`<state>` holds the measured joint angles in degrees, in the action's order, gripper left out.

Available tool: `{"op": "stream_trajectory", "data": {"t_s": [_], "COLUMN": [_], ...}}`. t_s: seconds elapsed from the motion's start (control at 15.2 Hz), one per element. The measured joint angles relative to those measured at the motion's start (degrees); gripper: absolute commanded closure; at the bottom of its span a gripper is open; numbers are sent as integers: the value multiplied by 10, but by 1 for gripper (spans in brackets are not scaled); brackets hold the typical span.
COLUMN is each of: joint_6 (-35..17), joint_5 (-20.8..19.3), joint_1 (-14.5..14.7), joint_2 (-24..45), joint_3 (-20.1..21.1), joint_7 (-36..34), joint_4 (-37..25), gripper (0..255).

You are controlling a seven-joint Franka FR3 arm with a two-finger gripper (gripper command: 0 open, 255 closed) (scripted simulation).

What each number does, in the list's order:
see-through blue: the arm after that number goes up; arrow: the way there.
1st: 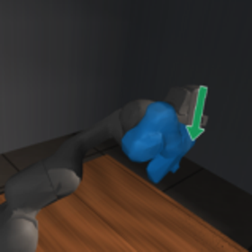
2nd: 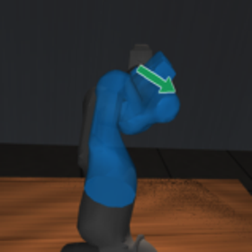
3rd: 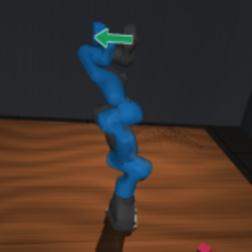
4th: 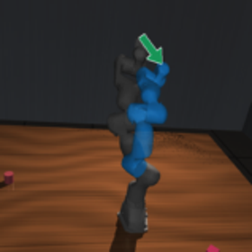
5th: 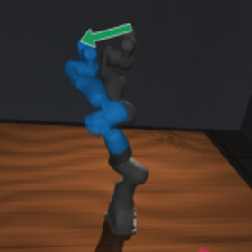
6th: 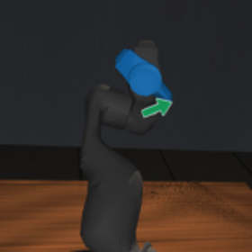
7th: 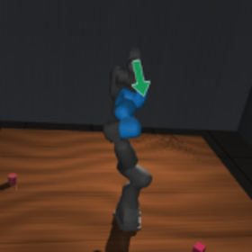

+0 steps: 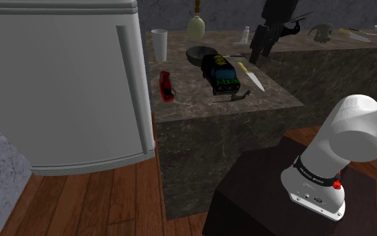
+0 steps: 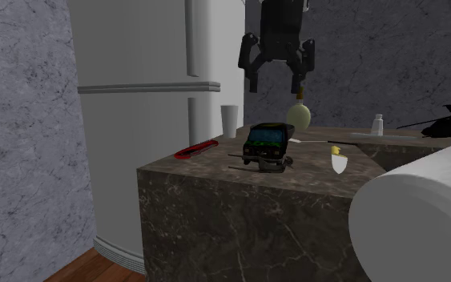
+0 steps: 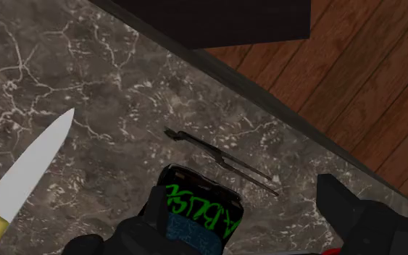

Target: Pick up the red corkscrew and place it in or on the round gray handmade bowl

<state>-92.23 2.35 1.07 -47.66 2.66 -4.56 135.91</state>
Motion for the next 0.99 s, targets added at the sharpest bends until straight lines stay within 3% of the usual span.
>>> {"op": "stream_trajectory", "data": {"t_s": [0.33, 0.99], "joint_6": [-41, -148], "joint_5": [8, -9], "joint_1": [-5, -32], "joint_2": [54, 263], "joint_3": [29, 114], "joint_7": [-42, -190], "joint_4": [-13, -108], "gripper": [0, 0]}}
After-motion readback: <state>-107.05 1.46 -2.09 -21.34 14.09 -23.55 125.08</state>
